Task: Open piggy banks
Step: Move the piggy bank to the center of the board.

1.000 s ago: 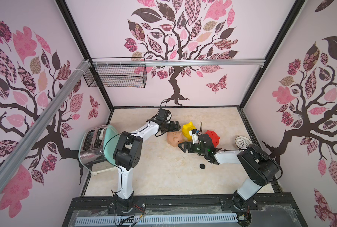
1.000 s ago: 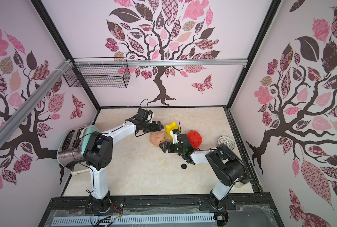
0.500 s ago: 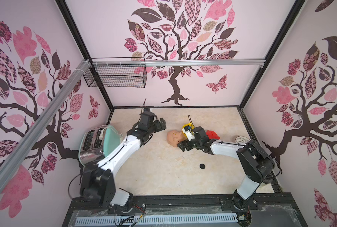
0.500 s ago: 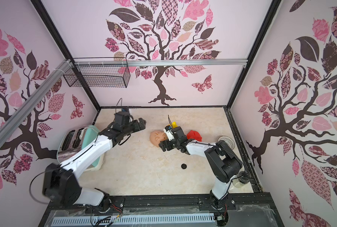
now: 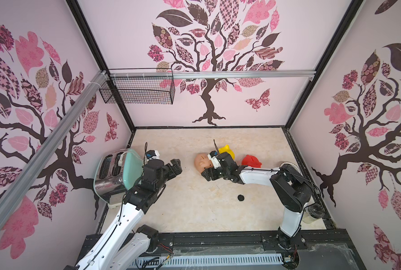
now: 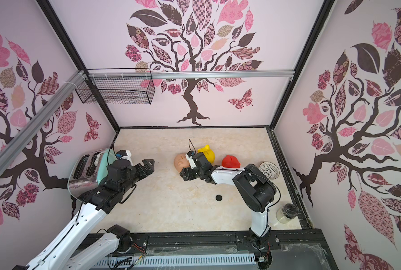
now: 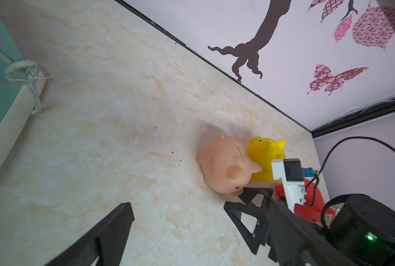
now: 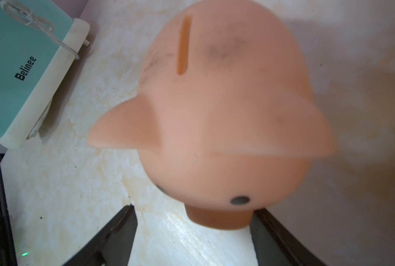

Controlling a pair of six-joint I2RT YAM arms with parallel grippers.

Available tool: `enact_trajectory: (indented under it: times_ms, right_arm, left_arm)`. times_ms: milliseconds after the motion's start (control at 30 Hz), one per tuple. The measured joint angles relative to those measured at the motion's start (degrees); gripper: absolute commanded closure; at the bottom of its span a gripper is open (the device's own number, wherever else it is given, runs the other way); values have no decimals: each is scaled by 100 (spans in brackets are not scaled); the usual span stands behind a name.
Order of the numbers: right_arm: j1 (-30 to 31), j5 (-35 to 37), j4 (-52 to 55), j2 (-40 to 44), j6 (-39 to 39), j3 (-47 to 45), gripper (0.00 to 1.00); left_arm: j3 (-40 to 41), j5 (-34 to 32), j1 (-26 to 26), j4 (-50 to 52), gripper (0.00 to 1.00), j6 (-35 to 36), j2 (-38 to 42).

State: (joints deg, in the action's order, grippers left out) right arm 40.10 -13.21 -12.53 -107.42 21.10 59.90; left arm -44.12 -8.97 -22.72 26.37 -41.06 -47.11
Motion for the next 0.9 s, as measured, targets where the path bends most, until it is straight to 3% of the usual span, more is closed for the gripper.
enact_trajectory:
  times_ms: [400, 667, 900]
  right_arm:
    - [26, 186, -223, -1014, 872, 1073, 24]
    - [70, -59, -173, -1655, 861, 2074, 26]
    - [195, -673, -232, -1700, 496, 2155, 26]
  left_arm:
    - [22, 11, -20, 2, 2, -105, 0]
    - [37, 2, -39, -4, 2, -103, 0]
    - [46, -125, -44, -2, 2, -103, 0]
